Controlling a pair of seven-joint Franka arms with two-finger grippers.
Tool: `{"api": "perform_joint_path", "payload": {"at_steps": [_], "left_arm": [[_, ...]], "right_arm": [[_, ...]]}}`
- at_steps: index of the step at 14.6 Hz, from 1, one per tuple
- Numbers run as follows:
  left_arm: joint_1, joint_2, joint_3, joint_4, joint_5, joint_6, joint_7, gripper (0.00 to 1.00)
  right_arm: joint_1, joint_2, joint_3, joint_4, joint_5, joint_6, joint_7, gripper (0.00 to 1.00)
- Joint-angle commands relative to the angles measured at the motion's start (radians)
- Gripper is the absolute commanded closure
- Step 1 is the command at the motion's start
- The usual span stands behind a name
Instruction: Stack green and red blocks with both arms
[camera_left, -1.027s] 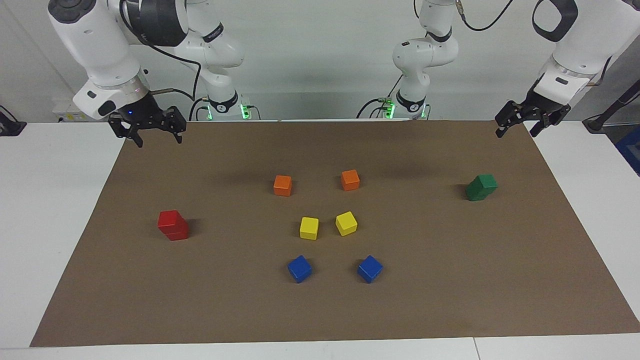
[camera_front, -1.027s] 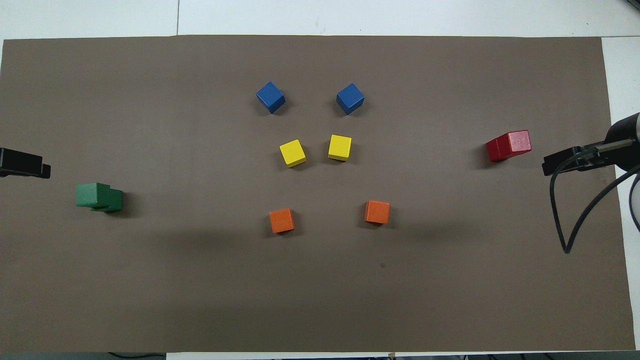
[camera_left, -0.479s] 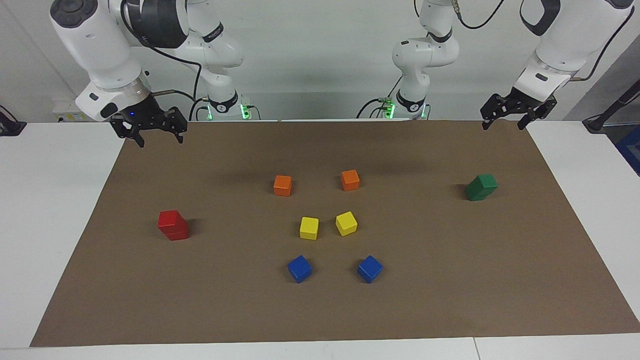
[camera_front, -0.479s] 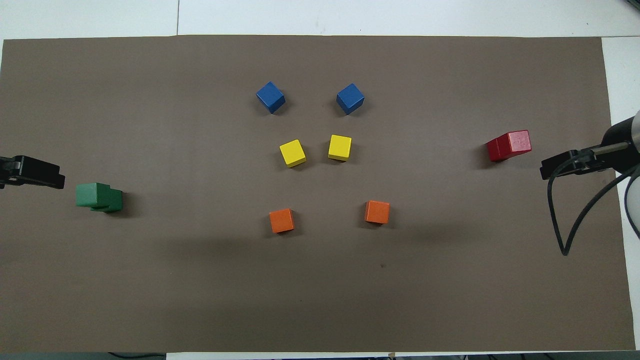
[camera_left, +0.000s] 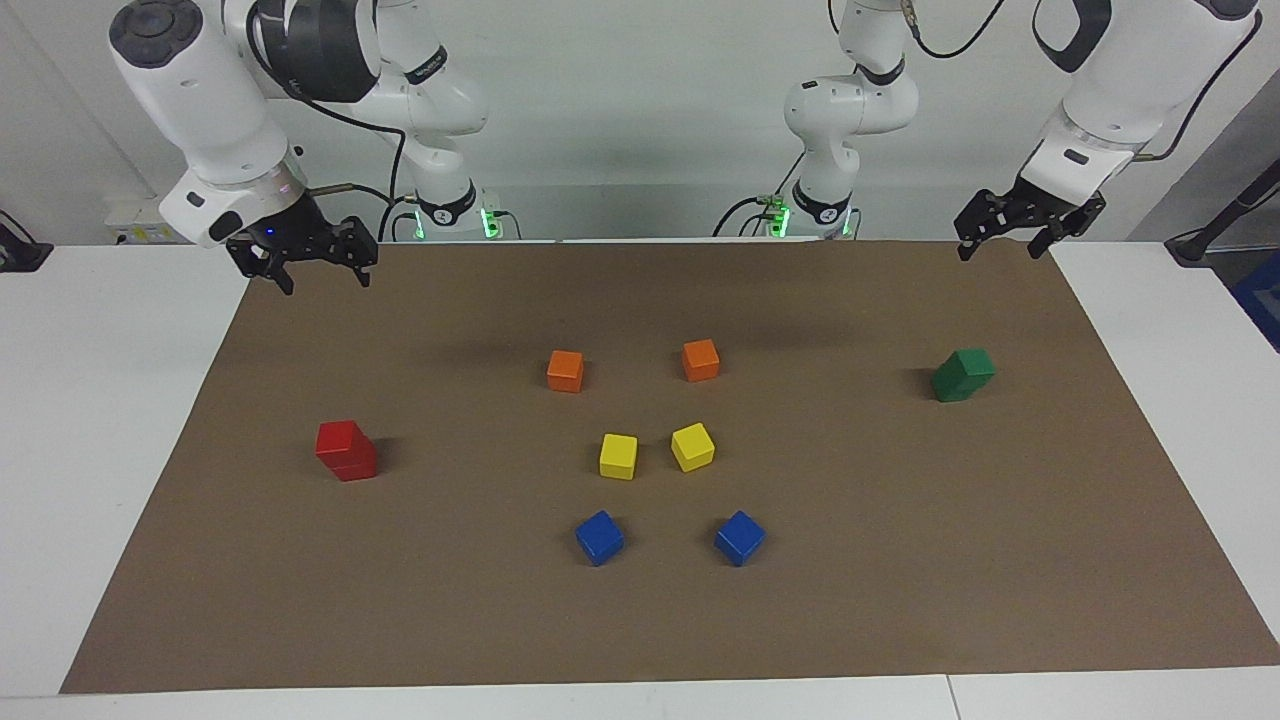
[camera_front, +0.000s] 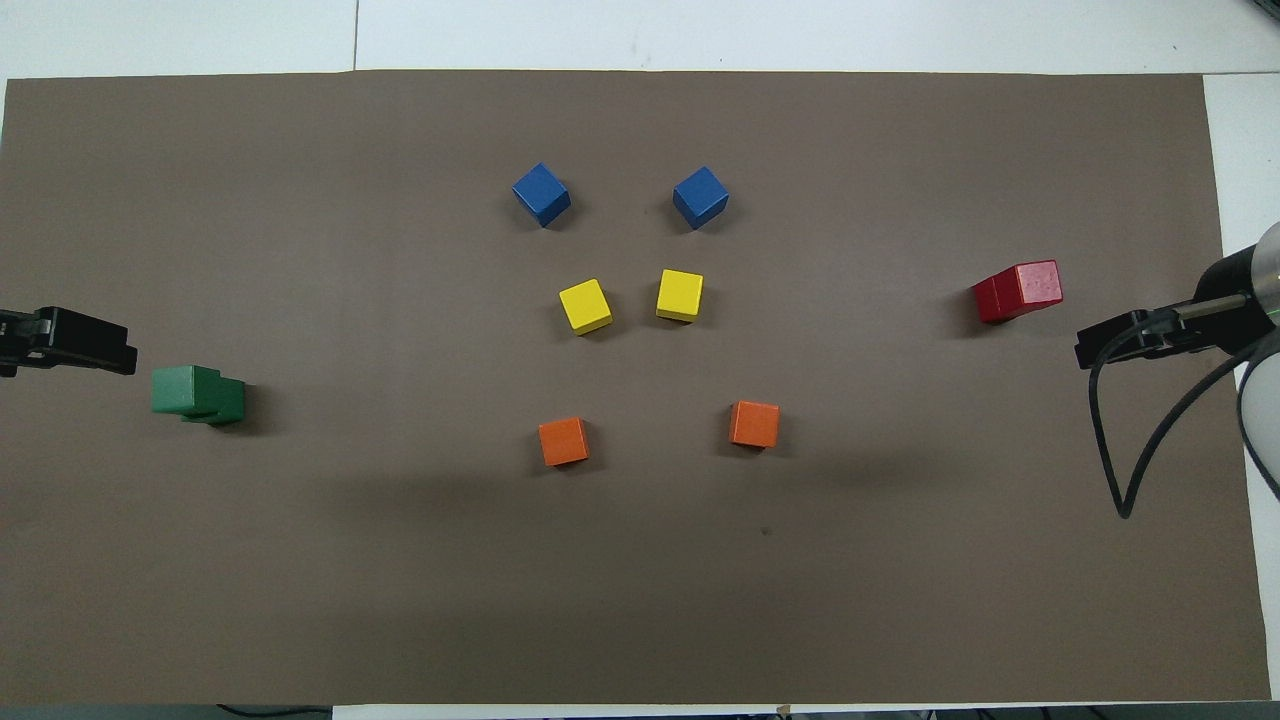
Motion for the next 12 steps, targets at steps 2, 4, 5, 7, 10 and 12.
{"api": "perform_joint_path", "payload": {"at_steps": [2,4,5,7,10,12], "left_arm": [[-0.002,-0.010,0.021,-0.012,-0.055,0.016,0.010,0.00],[0.001,-0.010,0.023,-0.011,-0.061,0.030,0.010,0.00],[0.001,-0.009,0.024,-0.011,-0.061,0.045,0.010,0.00],[0.003,-0.010,0.024,-0.015,-0.061,0.046,0.010,0.00],[0.003,-0.014,0.024,-0.017,-0.061,0.044,0.010,0.00],[0.001,-0.014,0.024,-0.017,-0.061,0.044,0.010,0.00]], "right_arm": [[-0.001,-0.025,0.006,-0.032,-0.003,0.035,0.025,0.00],[-0.001,-0.025,0.006,-0.032,-0.003,0.028,0.023,0.00],[-0.002,-0.025,0.006,-0.032,-0.001,0.024,0.023,0.00],[-0.008,-0.028,0.006,-0.043,-0.001,0.025,0.023,0.00],[-0.016,-0.034,0.004,-0.048,-0.001,0.030,0.020,0.00],[-0.018,-0.034,0.003,-0.048,-0.001,0.028,0.015,0.00]]}}
